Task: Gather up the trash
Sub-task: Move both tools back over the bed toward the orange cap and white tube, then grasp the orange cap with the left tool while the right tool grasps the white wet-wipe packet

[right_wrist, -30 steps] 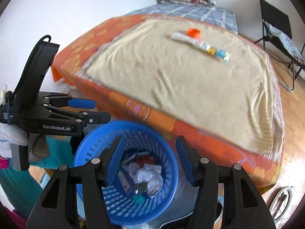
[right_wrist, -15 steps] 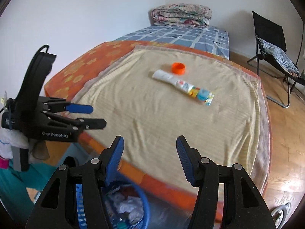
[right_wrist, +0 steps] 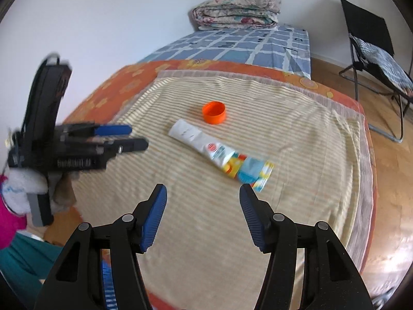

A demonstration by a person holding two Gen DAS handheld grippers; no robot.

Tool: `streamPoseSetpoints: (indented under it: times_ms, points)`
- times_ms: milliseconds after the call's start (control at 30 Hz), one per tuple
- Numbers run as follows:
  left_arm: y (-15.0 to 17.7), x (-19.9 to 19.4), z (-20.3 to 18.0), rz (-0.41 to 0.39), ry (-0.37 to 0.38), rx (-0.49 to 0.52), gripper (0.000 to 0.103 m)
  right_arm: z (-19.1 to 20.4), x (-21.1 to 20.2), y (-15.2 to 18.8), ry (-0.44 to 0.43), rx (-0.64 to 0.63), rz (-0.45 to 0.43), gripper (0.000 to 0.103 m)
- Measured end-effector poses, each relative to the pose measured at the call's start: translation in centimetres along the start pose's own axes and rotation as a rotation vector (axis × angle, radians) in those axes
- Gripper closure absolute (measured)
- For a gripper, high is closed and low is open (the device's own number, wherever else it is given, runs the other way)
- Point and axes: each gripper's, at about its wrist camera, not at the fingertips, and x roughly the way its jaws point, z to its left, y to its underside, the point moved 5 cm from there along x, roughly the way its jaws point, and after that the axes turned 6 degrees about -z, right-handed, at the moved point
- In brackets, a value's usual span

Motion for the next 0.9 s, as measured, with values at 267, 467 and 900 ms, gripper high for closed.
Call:
streamPoseSetpoints:
  times_ms: [267,467,900]
  points:
    - [-2.8,7.5,-0.2,0.074,-0.005,0.006,0.04,-2.3,4.3,-0.3,-0.004,-0.05,0.043,0.045]
    - [-3.4,11.8,-0.1,0.128,-0.046,0.012,0.04,-3.2,6.5,-0.7,-0.027,-0.063,0.056,0.045]
    - [-4.2,13.3,2.0,0.105,-0.088,-0.003,0.053,-1.5,9.6,-0.8,-0.057,-0.157,0.101,0.045]
